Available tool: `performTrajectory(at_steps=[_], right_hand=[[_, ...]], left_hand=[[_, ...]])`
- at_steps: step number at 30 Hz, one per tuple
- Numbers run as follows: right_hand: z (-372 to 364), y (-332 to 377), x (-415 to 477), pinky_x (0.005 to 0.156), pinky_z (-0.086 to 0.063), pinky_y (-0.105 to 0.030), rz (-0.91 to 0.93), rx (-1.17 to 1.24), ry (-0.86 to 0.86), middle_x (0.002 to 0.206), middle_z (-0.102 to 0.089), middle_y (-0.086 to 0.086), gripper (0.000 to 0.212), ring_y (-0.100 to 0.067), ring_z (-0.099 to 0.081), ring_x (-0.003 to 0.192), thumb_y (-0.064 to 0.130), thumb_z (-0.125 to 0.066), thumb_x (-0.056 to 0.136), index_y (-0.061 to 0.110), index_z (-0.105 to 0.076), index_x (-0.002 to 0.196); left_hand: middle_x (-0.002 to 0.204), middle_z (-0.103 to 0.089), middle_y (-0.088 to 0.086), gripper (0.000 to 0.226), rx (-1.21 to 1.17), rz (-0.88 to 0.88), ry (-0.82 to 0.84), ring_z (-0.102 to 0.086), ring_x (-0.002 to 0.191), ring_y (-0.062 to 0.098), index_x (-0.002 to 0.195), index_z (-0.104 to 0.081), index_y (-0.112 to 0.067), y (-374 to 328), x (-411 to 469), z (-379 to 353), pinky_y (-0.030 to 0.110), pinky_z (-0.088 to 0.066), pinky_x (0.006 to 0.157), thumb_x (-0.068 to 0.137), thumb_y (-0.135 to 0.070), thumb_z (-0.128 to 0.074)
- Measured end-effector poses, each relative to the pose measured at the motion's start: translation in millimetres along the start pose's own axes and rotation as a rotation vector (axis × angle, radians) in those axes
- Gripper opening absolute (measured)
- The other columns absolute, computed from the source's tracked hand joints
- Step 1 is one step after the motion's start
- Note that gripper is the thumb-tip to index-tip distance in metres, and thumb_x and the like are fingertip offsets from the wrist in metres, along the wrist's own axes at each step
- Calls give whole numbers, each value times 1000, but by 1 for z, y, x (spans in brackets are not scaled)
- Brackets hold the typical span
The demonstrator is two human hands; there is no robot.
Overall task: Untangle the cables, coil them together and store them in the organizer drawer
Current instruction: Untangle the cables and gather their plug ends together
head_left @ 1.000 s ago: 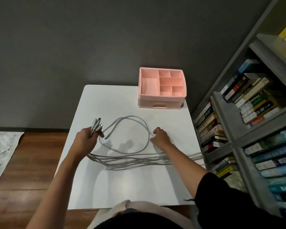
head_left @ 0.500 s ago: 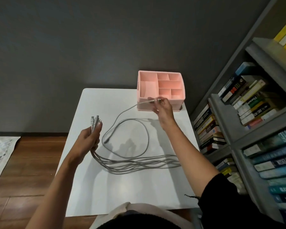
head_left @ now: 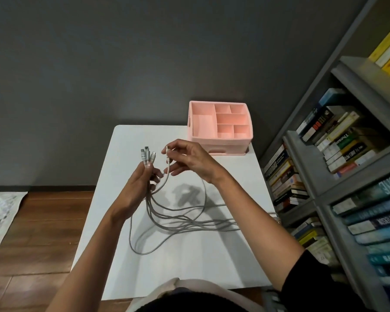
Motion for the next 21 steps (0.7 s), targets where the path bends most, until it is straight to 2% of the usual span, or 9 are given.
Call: performTrajectory(at_steps=[2,5,9,11,15,21], right_hand=[[2,5,3,69,-52,-28,47,-84,-56,77,-64,-4,13,-21,-69,69,11,-61,92,7,-59,105],[3,11,5,73,-50,-28,119,-149,-128,75,-67,-6,16,-13,-64,68,6,-69,85,3,-62,100],[6,18,4,72,-42,-18,221,-278,-218,88,-67,2,14,0,-59,77,9,-75,79,7,-71,92],[7,19,5,69,-41,-16,227,-270,-232,87,-66,2,13,3,-56,73,10,-76,78,10,-72,91],[7,17,8,70,-42,-20,226,-242,-236,87,-67,4,16,3,-53,66,8,-75,79,10,-74,94],[7,14,7,68,-41,-19,211,-203,-226,84,-69,6,14,3,-53,66,8,-75,79,6,-73,93]], left_hand=[[87,-66,1,30,3,-7,21,-61,82,13,95,-52,-18,-3,-1,-5,26,-42,73,103,-35,-29],[77,-67,2,28,-22,-30,51,-65,75,17,93,-50,-17,-11,-2,-12,29,-46,78,104,-31,-28],[72,-56,5,28,-43,-51,56,-56,65,16,93,-45,-15,-19,-3,-17,28,-46,69,104,-33,-28],[71,-52,5,27,-50,-75,48,-50,64,17,95,-45,-16,-21,-4,-20,26,-44,65,104,-35,-27],[67,-46,6,30,-27,-142,47,-40,58,14,112,-42,-15,-22,-4,-28,33,-35,64,104,-39,-25],[62,-40,-4,22,-83,-138,83,-27,52,11,112,-40,-19,-21,-5,-31,22,-32,54,104,-35,-27]])
Point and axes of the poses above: each hand's wrist, its own x-axis towards the middle knuckle, its own z-axis out of the back of the hand, y = z × x, the point moved 7 cm from there along x, towards the middle knuckle
